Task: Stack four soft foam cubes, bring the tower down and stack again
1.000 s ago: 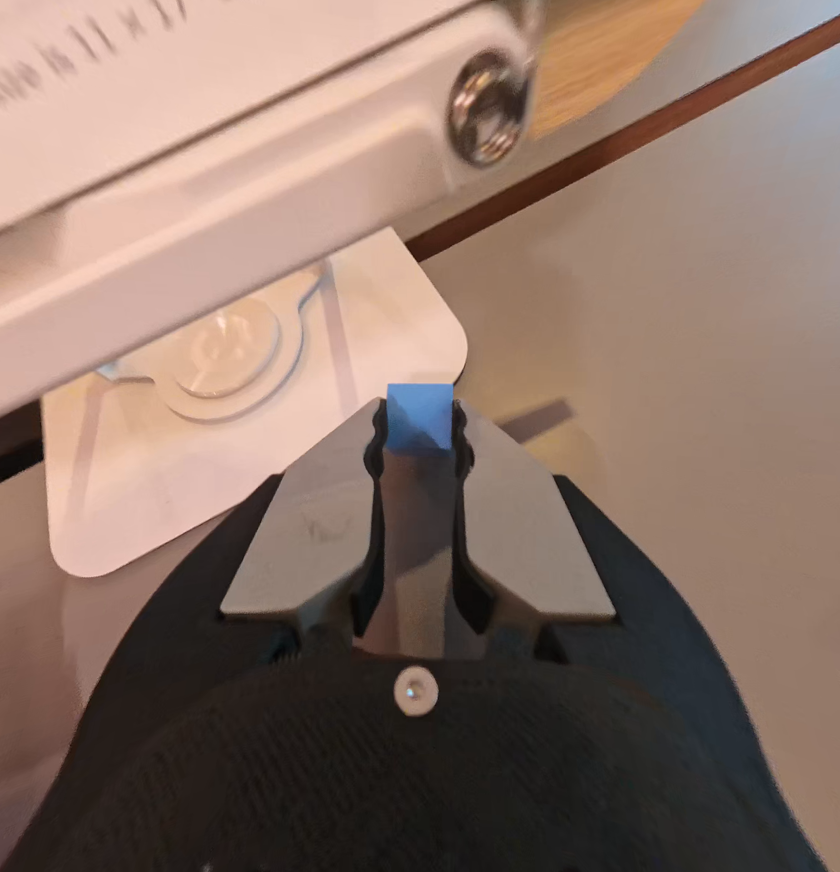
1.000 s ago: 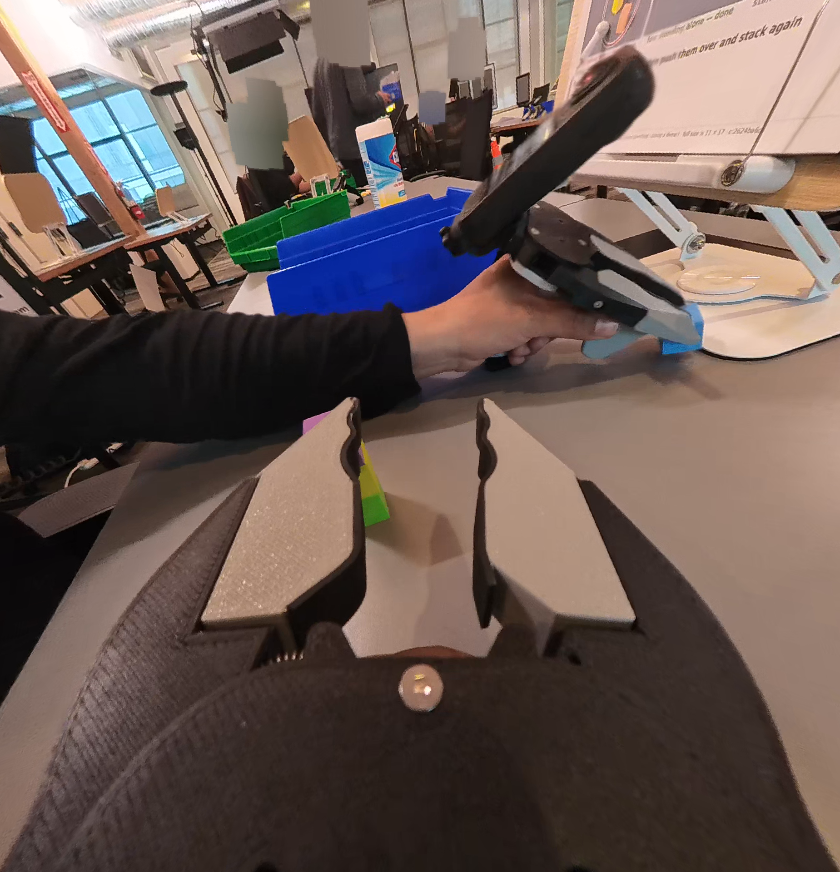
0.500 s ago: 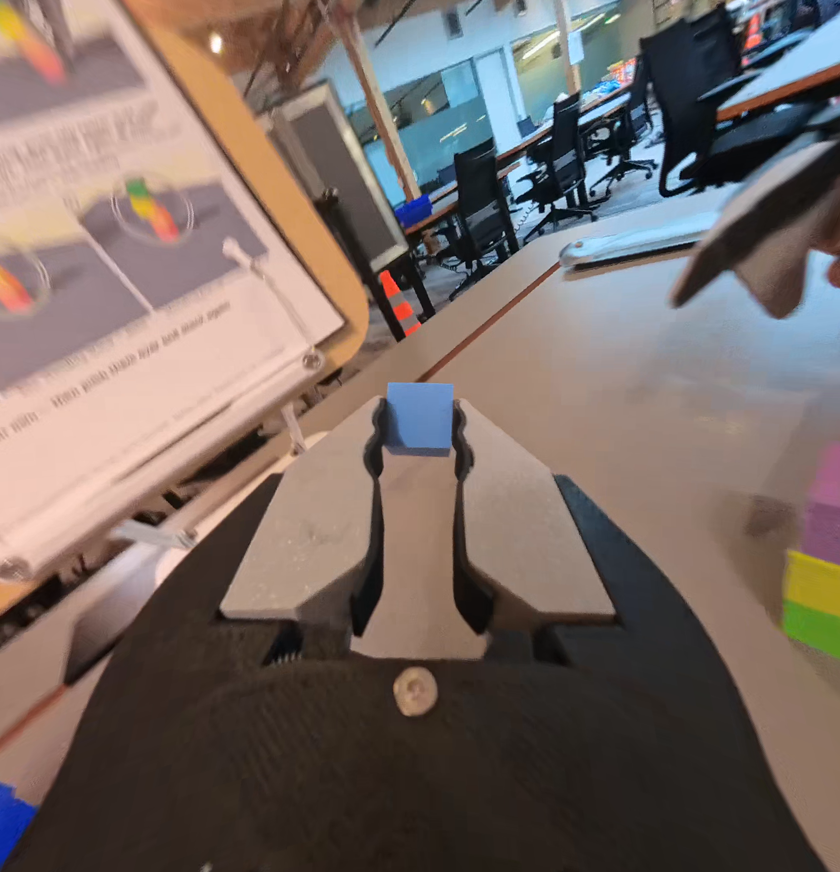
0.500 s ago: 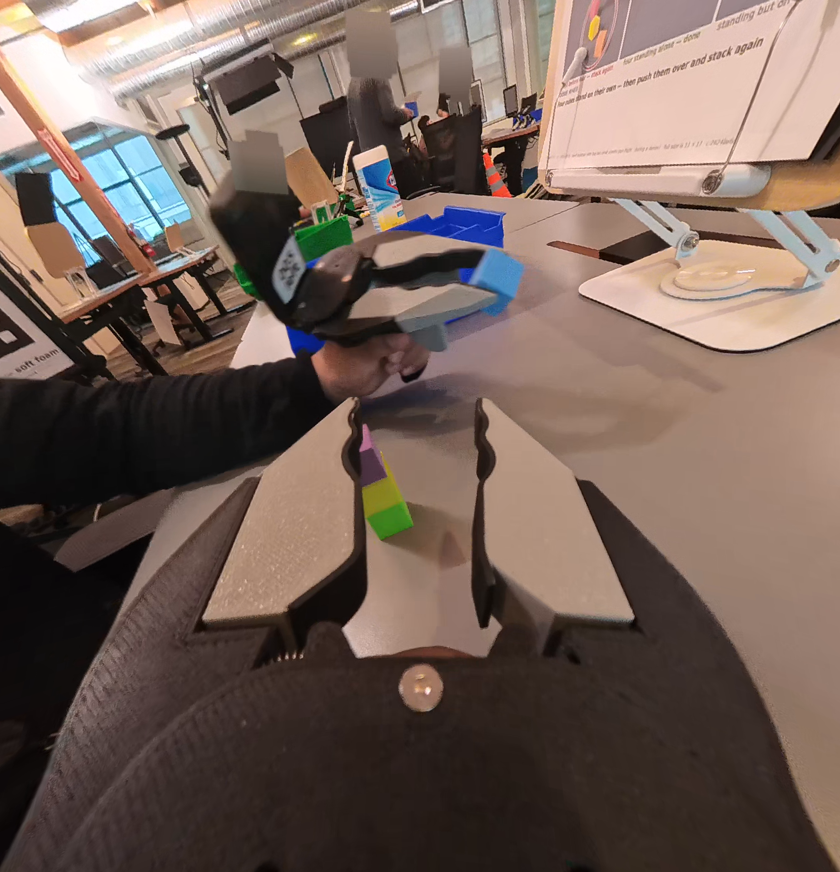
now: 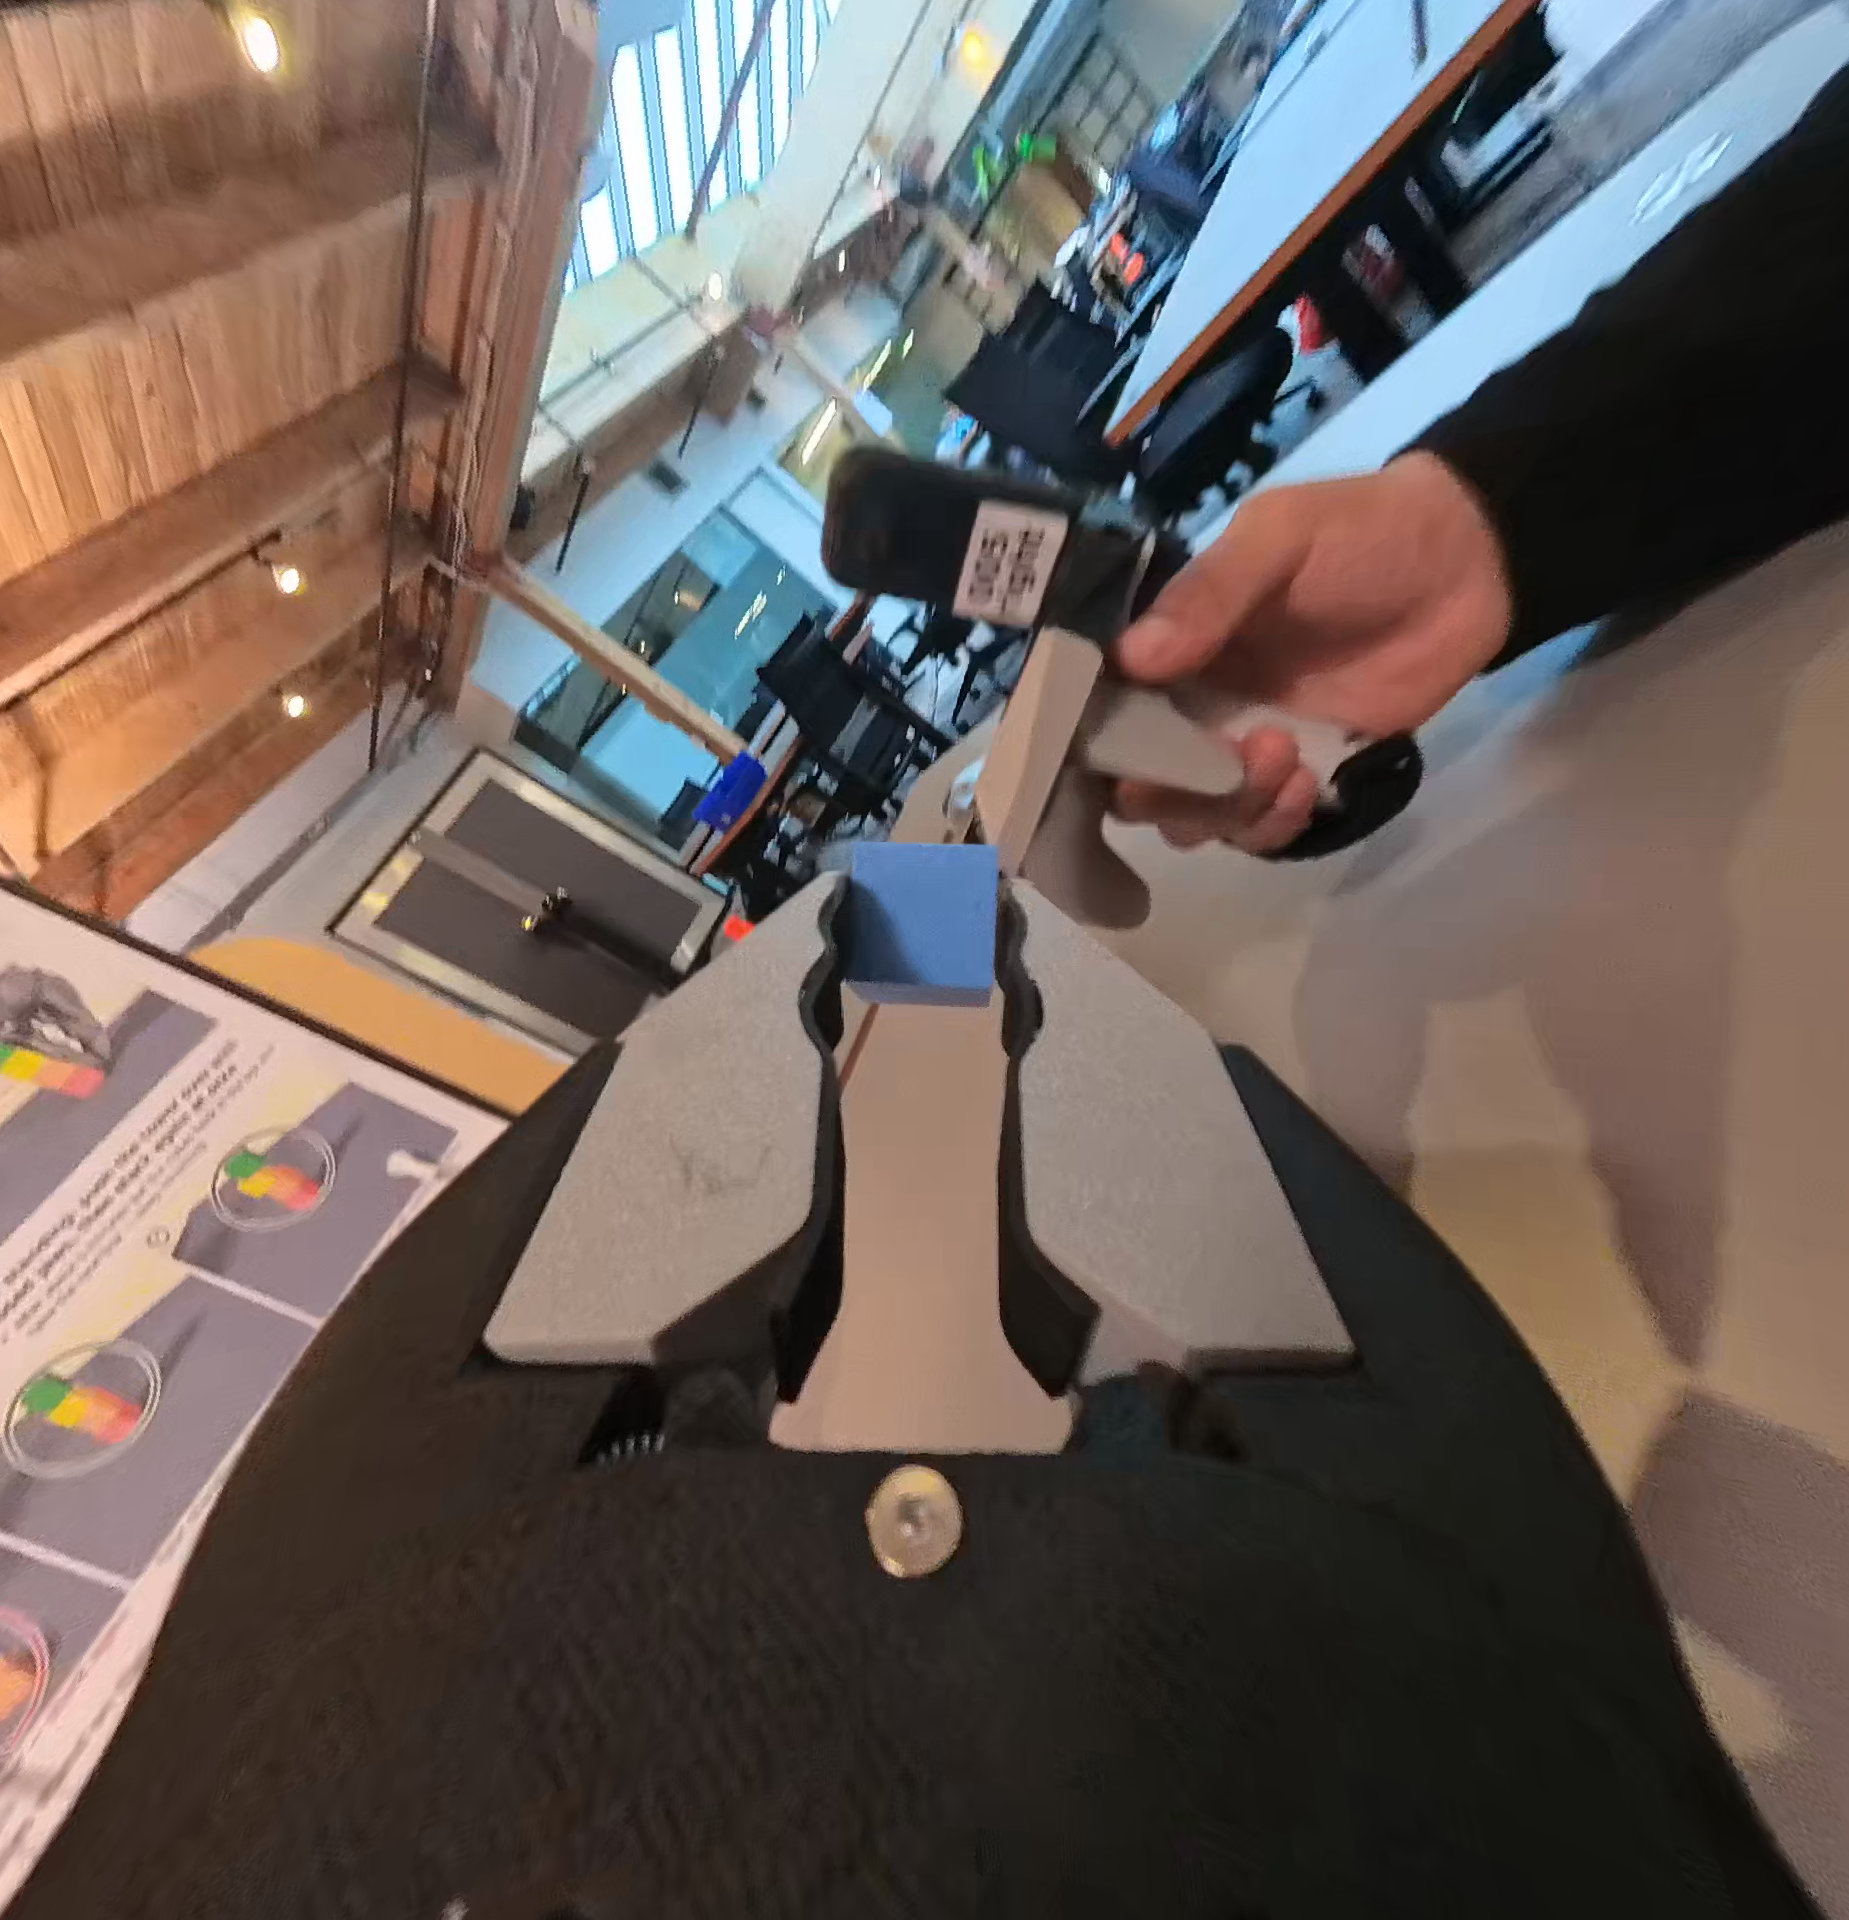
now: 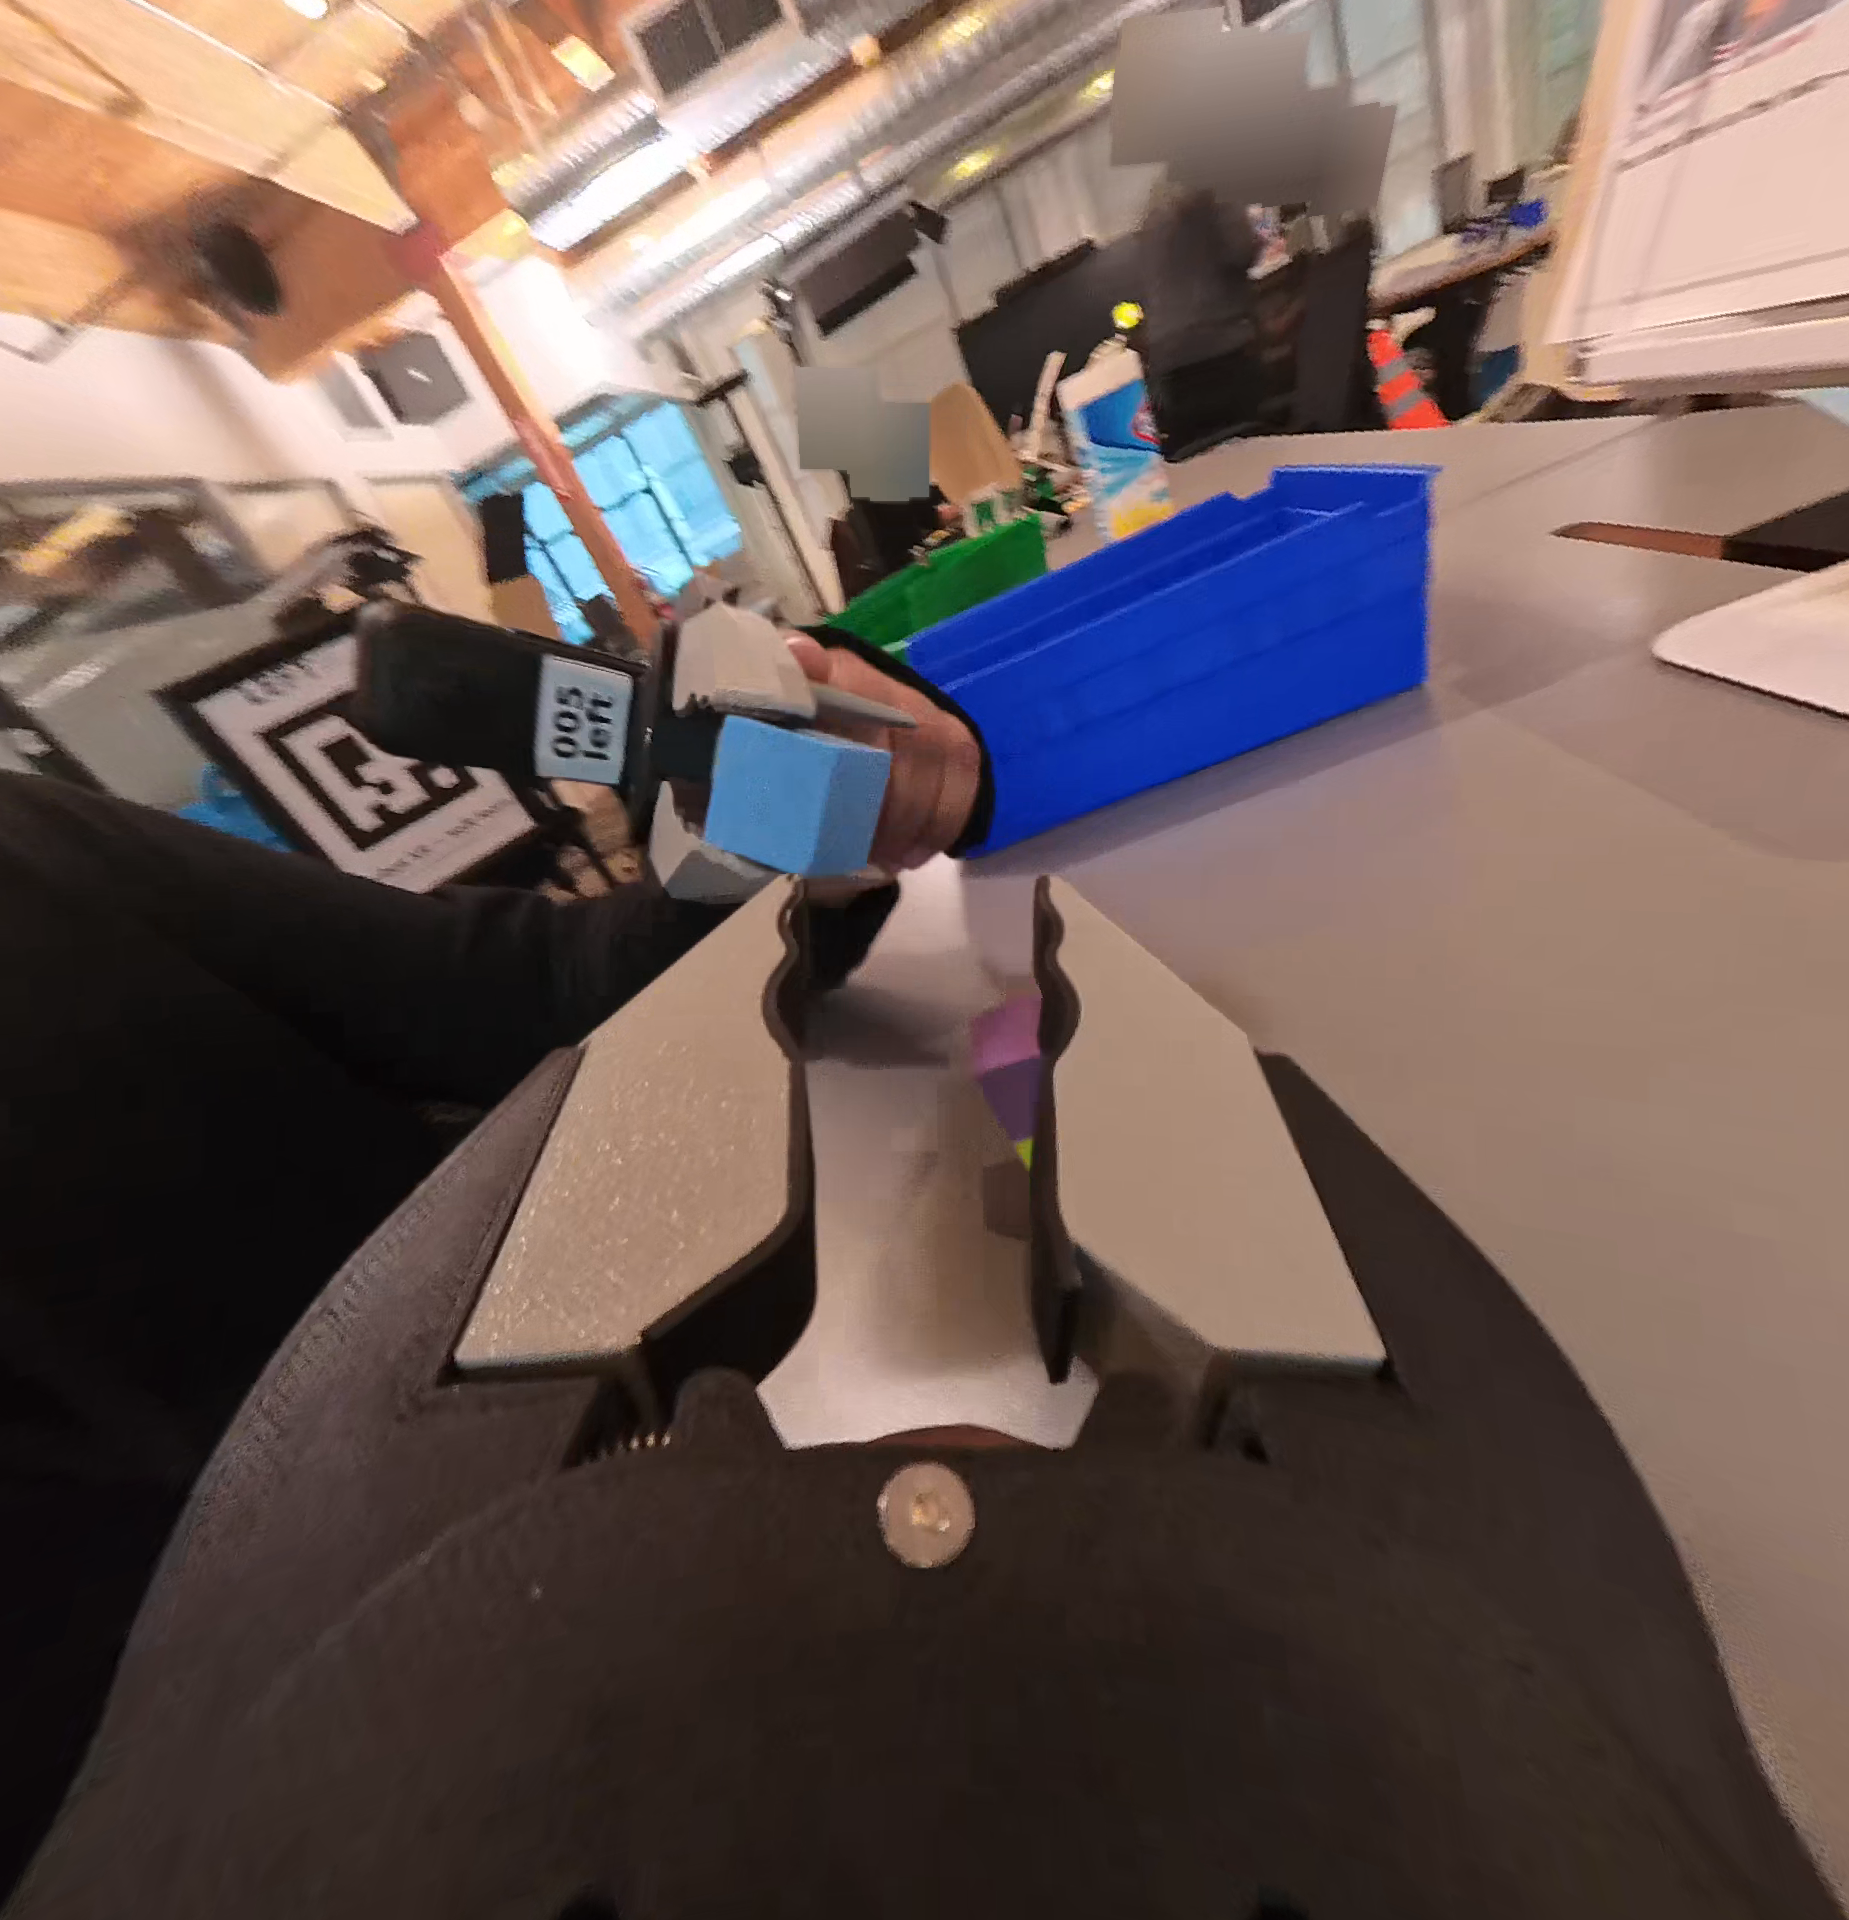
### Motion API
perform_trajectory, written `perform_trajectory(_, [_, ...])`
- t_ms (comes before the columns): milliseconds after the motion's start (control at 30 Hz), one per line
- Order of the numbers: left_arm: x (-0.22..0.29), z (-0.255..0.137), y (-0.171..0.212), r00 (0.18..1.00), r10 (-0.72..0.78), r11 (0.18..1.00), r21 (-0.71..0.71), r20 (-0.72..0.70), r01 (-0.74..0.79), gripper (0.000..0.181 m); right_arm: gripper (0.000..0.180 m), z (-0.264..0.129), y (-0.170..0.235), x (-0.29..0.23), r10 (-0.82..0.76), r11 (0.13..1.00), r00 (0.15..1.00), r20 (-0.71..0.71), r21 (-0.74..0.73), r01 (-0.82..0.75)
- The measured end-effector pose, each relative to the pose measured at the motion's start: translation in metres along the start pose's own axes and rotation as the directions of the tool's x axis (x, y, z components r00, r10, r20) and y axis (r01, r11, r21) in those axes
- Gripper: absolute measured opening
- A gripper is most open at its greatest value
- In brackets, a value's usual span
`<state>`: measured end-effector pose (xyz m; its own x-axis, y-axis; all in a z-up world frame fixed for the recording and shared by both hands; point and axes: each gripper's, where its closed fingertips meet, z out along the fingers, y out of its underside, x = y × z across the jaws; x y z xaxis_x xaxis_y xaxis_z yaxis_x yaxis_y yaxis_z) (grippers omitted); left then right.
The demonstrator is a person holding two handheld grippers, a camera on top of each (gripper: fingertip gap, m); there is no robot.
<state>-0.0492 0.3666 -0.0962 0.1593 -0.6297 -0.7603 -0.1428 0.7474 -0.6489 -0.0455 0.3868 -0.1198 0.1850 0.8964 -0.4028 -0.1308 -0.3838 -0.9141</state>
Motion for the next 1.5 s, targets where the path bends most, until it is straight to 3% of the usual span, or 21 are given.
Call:
perform_trajectory(200, [0.009,-0.007,-0.026,0.999,0.003,0.997,0.083,-0.033,-0.001,0.025,0.034,-0.003,-0.009,-0.029,0.037,0.998,0.978,0.207,0.037,-0.045])
perform_trajectory(433, [0.019,-0.003,-0.025,0.998,0.024,0.997,0.072,-0.055,-0.02,0.026,0.036,0.005,0.004,-0.047,0.071,0.997,0.947,0.313,-0.039,-0.062])
perform_trajectory(1033, [0.016,0.003,0.007,0.998,0.036,0.999,-0.038,-0.042,-0.038,0.025,0.034,0.0,0.002,-0.037,0.027,0.999,0.973,0.23,-0.03,-0.02])
perform_trajectory(1233, [0.019,0.01,0.026,0.985,0.172,0.969,-0.175,-0.023,-0.174,0.026,0.03,0.006,0.009,-0.015,0.044,0.996,0.994,0.095,-0.081,-0.036])
perform_trajectory(1500, [0.017,0.011,0.044,0.951,0.306,0.905,-0.301,-0.033,-0.302,0.026,0.031,0.015,0.014,0.004,-0.112,0.985,0.987,-0.115,-0.145,0.095])
